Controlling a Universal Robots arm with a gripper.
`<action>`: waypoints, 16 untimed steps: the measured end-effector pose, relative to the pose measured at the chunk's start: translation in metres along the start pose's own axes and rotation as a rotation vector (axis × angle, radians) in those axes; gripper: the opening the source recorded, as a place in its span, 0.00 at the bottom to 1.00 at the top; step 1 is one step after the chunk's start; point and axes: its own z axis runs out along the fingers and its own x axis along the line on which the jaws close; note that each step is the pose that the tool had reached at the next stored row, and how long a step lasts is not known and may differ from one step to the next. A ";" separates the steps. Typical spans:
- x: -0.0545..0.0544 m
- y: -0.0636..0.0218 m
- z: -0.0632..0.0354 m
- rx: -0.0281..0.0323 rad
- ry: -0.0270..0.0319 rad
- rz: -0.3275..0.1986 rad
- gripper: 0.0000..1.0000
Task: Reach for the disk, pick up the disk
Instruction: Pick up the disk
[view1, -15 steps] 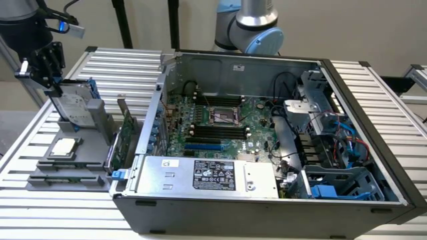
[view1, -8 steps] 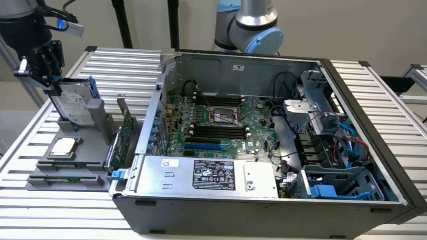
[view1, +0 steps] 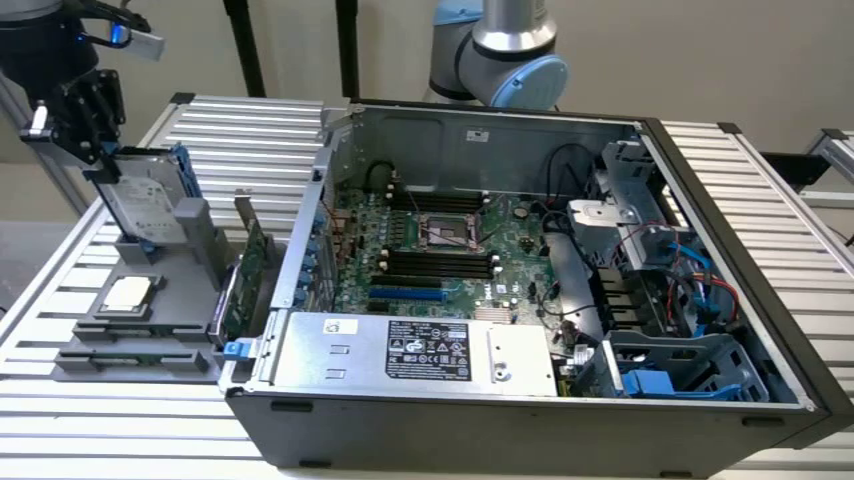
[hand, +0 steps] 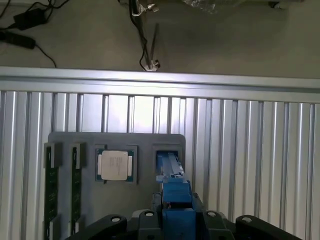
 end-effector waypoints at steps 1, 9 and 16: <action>0.000 0.0000 -0.0027 0.0014 0.0001 -0.001 0.33; 0.003 0.0001 -0.0233 0.0132 0.0005 -0.008 0.33; 0.008 0.0001 -0.0431 0.0184 0.0007 -0.013 0.33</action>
